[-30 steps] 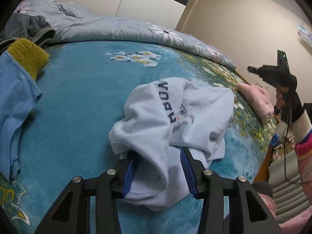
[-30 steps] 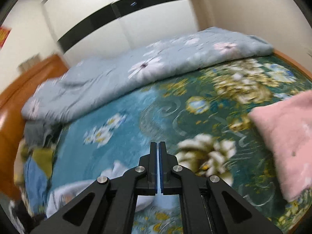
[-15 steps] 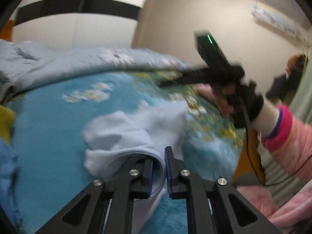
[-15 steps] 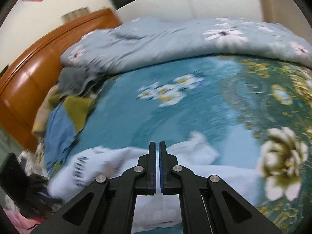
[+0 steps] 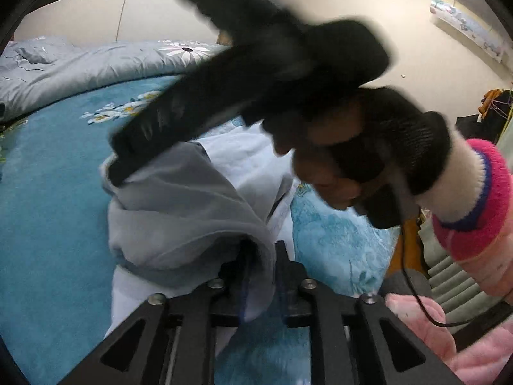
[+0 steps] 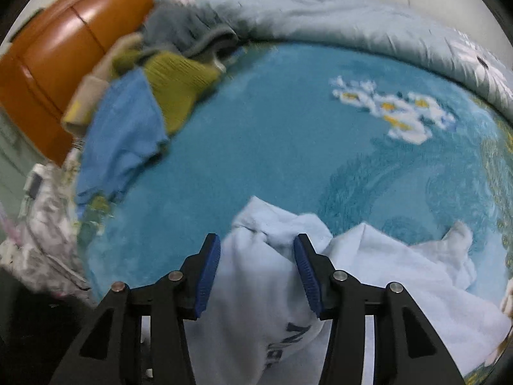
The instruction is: Fold clothes
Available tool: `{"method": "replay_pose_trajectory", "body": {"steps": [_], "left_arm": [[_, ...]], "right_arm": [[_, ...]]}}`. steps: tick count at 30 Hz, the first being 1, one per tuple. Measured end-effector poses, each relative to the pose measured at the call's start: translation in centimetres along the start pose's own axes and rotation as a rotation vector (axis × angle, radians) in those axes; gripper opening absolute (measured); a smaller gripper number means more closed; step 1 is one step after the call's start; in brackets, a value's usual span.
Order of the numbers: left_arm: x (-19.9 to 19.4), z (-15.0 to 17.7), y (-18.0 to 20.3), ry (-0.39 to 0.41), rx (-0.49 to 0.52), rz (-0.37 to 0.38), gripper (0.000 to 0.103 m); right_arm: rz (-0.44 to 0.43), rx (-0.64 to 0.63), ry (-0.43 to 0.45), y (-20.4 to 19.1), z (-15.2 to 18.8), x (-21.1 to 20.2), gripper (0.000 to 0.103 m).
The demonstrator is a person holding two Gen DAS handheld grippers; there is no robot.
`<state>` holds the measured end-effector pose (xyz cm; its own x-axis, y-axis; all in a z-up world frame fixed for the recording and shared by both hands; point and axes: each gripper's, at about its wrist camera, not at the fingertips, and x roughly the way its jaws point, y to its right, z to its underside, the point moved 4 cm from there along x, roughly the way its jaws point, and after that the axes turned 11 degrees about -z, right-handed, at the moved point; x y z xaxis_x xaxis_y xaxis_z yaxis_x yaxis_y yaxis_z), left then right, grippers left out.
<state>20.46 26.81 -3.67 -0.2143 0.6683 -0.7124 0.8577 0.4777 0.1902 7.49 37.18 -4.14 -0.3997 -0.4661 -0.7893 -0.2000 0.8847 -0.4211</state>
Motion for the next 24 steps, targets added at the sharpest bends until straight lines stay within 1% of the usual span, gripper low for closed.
{"method": "replay_pose_trajectory", "body": {"steps": [1, 2, 4, 8, 11, 13, 15, 17, 20, 24], "left_arm": [[-0.6, 0.4, -0.2, 0.004, 0.002, -0.005, 0.038], [-1.2, 0.7, -0.5, 0.01, 0.002, -0.014, 0.046], [-2.3, 1.4, -1.2, 0.025, -0.01, -0.037, 0.05], [-3.8, 1.9, -2.7, 0.06, -0.06, -0.075, 0.051], [-3.8, 1.3, -3.2, 0.074, -0.077, -0.101, 0.051], [-3.6, 0.6, -3.4, 0.088, -0.079, -0.103, 0.051], [-3.3, -0.2, -3.5, 0.104, -0.079, -0.1, 0.052], [-3.0, -1.0, -3.6, 0.119, -0.079, -0.097, 0.054], [-2.4, -2.2, -3.6, 0.136, -0.058, -0.089, 0.057], [-1.4, -3.6, -2.7, 0.124, -0.002, -0.027, 0.061]], "right_arm": [[-0.006, 0.026, -0.003, 0.4, 0.2, 0.3, 0.007], [-0.015, 0.053, -0.001, 0.7, 0.3, 0.4, 0.006], [-0.053, 0.112, 0.06, 1.6, 0.6, -1.2, 0.006], [-0.089, 0.205, 0.238, 3.6, 0.8, -7.2, 0.006], [-0.077, 0.215, 0.368, 4.0, 1.0, -12.4, 0.006], [-0.071, 0.211, 0.448, 3.9, 1.5, -15.9, 0.006], [-0.062, 0.206, 0.5, 3.7, 2.2, -18.7, 0.006], [-0.053, 0.216, 0.534, 3.8, 2.8, -20.6, 0.006], [-0.037, 0.226, 0.56, 3.7, 3.9, -21.9, 0.006], [-0.037, 0.239, 0.577, 4.1, 5.1, -23.3, 0.006]]}}
